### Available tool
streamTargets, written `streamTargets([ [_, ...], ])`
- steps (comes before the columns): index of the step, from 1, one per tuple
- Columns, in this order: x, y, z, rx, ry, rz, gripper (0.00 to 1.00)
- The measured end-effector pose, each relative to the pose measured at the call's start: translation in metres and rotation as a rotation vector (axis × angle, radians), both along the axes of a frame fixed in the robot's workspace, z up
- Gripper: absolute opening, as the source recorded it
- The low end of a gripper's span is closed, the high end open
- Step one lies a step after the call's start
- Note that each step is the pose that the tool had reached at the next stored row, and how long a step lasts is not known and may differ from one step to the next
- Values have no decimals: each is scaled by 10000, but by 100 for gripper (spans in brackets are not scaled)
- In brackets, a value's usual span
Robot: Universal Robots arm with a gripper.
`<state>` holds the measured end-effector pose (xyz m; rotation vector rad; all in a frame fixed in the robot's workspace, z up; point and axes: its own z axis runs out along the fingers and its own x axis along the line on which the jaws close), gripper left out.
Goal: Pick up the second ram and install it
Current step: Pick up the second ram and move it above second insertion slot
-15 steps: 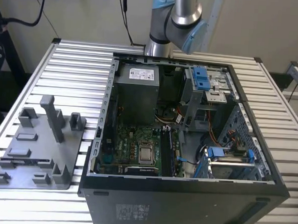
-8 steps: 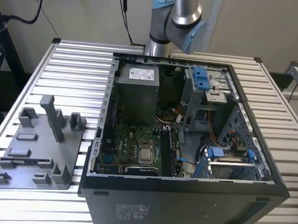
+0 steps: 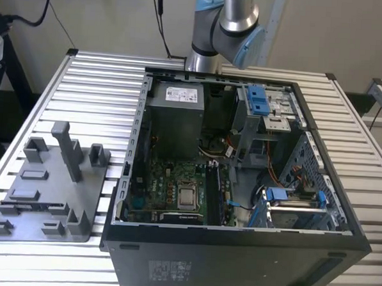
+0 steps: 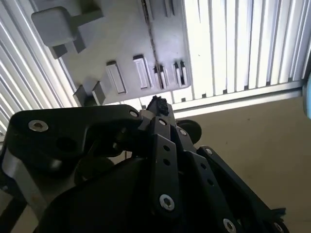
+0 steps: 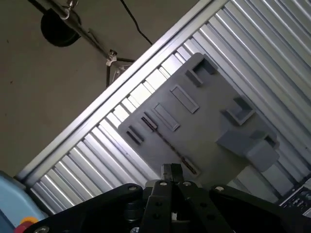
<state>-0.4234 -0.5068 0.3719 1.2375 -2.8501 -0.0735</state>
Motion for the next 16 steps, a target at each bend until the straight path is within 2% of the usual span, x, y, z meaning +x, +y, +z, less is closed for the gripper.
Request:
streamTargets([
  [7,0,0,0,-14,-1,1124,11],
  [16,0,0,-2,-14,-6,2747,11],
])
